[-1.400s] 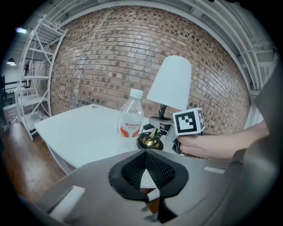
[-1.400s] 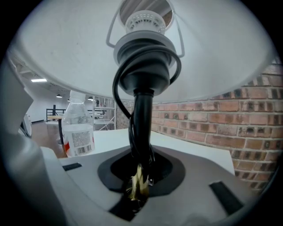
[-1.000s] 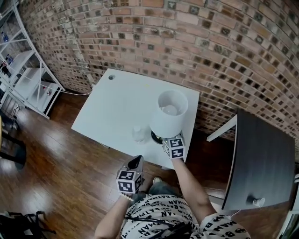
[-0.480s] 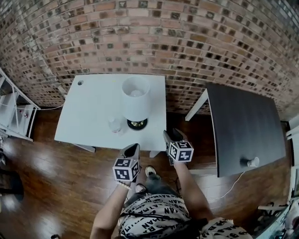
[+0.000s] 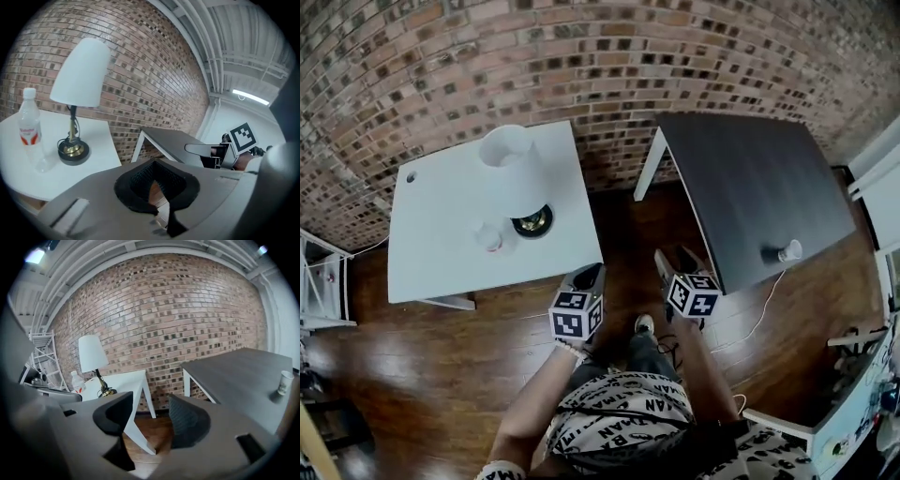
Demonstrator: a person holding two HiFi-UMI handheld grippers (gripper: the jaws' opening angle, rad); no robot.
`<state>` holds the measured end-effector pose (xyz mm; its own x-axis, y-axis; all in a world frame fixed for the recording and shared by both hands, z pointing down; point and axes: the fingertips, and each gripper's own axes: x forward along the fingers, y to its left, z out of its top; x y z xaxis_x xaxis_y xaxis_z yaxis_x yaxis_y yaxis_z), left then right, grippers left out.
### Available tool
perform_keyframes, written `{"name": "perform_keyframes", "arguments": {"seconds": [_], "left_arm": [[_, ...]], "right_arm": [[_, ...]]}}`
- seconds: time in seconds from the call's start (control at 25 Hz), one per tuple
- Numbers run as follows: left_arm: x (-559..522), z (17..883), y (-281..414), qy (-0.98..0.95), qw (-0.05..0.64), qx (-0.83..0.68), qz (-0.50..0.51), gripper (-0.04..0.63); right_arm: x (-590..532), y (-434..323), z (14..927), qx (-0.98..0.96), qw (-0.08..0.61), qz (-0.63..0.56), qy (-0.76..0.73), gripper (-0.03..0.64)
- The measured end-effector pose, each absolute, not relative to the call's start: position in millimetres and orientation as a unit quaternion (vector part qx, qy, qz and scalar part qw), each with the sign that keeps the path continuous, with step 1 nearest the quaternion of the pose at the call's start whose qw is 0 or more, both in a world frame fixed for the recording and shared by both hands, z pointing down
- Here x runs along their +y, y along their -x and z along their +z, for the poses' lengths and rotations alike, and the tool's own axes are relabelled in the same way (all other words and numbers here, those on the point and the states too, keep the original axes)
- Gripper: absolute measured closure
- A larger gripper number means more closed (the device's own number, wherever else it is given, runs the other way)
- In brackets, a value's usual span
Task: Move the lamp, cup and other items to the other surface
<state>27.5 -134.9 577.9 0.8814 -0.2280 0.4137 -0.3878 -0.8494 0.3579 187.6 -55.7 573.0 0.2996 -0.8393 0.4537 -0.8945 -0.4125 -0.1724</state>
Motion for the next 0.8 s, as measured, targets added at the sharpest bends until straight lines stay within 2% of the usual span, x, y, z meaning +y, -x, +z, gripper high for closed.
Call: {"name": "perform_keyframes", "arguments": {"seconds": [0.64, 0.72, 0.8], "left_arm": [[-51.0, 546.9, -170.8, -0.966, 0.176, -0.022, 0.189, 0.594], [-36.2, 548.1, -188.4, -0.966, 0.173, -0.003, 0.194, 0.594], [-20.6, 547.8, -208.7, -0.966, 0.167, 0.012, 0.196, 0.592]], "right_arm": [[50.7, -291.9, 566.2, -0.431, 0.01, 0.241, -0.87, 0.362], [61.5, -307.6, 566.2, -0.42, 0.002, 0.238, -0.876, 0.35], [76.8, -326.1, 567.1, -0.406, -0.007, 0.24, -0.882, 0.305]]}}
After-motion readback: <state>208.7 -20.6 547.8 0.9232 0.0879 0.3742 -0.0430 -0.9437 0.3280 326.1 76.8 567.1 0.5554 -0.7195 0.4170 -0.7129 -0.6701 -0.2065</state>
